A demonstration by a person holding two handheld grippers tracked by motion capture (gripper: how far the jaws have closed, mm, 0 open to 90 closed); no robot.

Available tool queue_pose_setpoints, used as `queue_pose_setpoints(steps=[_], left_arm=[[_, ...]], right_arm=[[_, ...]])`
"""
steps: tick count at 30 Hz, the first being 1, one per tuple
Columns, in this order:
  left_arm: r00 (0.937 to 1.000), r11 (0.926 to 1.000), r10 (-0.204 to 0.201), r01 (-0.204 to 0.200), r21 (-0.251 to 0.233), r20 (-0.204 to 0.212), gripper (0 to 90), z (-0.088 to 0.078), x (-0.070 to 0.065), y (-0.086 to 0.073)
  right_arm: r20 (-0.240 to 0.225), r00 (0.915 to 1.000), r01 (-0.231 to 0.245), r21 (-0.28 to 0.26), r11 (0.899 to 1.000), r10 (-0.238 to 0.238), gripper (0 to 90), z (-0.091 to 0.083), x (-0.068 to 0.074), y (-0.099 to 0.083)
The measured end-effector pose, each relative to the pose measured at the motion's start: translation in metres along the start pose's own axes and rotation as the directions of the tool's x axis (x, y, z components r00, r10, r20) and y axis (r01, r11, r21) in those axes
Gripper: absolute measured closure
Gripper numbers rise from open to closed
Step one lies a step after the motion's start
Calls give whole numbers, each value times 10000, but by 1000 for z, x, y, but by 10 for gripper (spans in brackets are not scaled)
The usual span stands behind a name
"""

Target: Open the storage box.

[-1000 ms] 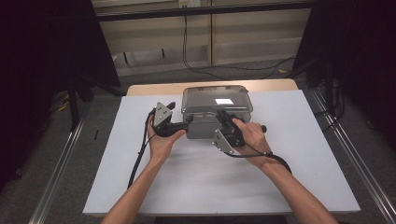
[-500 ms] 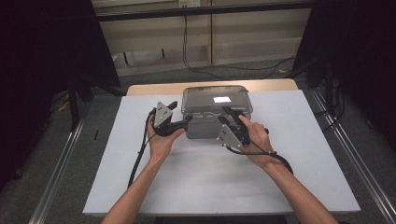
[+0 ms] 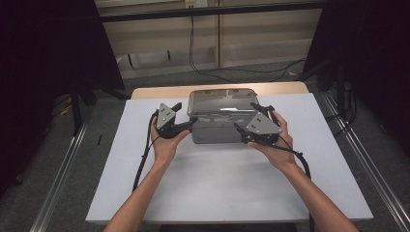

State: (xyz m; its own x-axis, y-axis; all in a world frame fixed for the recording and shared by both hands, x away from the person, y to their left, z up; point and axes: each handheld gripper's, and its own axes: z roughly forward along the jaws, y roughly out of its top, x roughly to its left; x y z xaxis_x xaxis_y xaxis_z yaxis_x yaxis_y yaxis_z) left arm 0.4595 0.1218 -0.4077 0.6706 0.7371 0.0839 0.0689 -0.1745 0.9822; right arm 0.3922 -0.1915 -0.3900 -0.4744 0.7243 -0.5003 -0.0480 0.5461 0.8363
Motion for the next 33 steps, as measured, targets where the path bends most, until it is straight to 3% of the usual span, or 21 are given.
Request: queue_pose_setpoints(steps=[4, 10, 17, 20, 23, 33], left_arm=[[10000, 10000, 35, -35, 1, 12, 256, 0, 1, 1], [10000, 10000, 18, -18, -13, 90, 255, 2, 1, 5], [9996, 9999, 167, -167, -19, 220, 255, 5, 0, 11], [9997, 10000, 75, -74, -48, 215, 255, 6, -1, 12], [9992, 9997, 246, -243, -84, 308, 286, 7, 0, 14], [9980, 9991, 398, -389, -184, 497, 377, 13, -1, 17]], right_arm=[[-177, 9924, -1221, -127, 9924, 1218, 141, -1, -11, -9], [64, 9796, -2006, -116, 9796, 2007, 146, 0, -24, -19], [182, 9715, -2361, -49, 9717, 2362, 192, 8, -33, -29], [187, 9677, -2511, -196, 9678, 2515, 219, 11, -36, -31], [196, 9649, -2612, -337, 9647, 2619, 241, 12, -38, -32], [-72, 9715, -2372, -470, 9703, 2371, 335, 14, -40, -26]])
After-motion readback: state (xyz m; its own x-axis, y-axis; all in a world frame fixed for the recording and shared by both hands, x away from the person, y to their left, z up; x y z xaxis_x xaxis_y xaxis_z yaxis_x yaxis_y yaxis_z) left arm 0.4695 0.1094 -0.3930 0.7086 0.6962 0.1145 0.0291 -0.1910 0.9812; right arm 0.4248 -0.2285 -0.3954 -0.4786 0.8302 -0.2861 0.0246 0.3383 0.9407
